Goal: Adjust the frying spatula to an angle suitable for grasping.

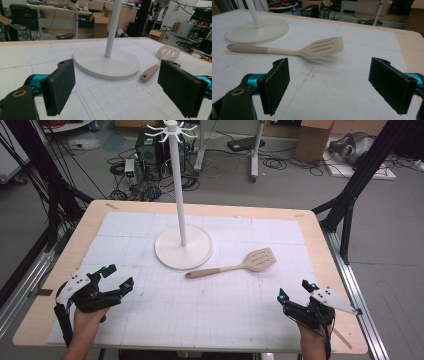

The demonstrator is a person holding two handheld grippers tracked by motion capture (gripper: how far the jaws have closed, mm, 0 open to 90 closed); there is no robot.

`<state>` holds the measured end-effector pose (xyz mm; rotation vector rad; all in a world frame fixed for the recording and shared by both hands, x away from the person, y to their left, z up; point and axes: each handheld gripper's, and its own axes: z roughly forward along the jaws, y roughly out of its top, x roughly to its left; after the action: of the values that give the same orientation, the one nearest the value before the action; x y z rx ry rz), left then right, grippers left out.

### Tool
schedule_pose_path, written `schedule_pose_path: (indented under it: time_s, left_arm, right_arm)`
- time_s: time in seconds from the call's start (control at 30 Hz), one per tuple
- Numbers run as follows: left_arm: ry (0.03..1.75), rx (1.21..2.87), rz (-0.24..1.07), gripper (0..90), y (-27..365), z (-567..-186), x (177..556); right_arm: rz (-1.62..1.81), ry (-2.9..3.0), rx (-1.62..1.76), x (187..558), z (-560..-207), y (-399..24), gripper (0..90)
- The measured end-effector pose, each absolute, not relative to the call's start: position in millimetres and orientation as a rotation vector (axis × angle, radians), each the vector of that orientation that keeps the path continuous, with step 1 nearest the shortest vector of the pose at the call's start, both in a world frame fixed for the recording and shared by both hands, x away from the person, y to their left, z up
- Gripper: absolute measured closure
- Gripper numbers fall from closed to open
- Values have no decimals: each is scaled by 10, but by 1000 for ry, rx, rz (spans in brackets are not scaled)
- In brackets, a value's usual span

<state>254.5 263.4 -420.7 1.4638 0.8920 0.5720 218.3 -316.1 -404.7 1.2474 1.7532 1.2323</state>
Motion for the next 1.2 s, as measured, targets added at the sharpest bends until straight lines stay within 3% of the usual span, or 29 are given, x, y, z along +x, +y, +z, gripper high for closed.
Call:
schedule_pose_path:
  time_s: [0.47, 0.7, 0.83, 0.87, 0.93, 0.97, 1.0, 1.03, 1.07, 1.2]
  left_arm:
    - [952, 1431, 591, 150, 2620, -4222, 2586]
    - [924, 1477, 569, 204, 2589, -4232, 2569]
    - [902, 1518, 565, 225, 2590, -4241, 2546]
    - [906, 1541, 564, 256, 2596, -4254, 2539]
    - [907, 1555, 568, 259, 2606, -4263, 2540]
    - [917, 1562, 567, 262, 2618, -4273, 2539]
    - [917, 1562, 567, 262, 2618, -4273, 2539]
    - [920, 1546, 565, 265, 2630, -4270, 2535]
    - [920, 1546, 565, 269, 2630, -4270, 2535]
    - [929, 1540, 563, 271, 2646, -4275, 2538]
  right_arm:
    - [1237, 1756, 1299, 2199, -4110, -3240, 160]
    - [1229, 1768, 1315, 2253, -4091, -3204, 179]
    - [1219, 1787, 1310, 2337, -4094, -3154, 268]
    - [1216, 1795, 1311, 2392, -4094, -3129, 385]
    - [1218, 1797, 1311, 2422, -4095, -3119, 422]
    - [1223, 1813, 1343, 2486, -4106, -3115, 533]
    - [1223, 1813, 1343, 2486, -4106, -3115, 533]
    - [1225, 1842, 1350, 2549, -4120, -3125, 642]
    - [1225, 1842, 1350, 2549, -4120, -3125, 642]
    - [1194, 1869, 1339, 2707, -4105, -3148, 778]
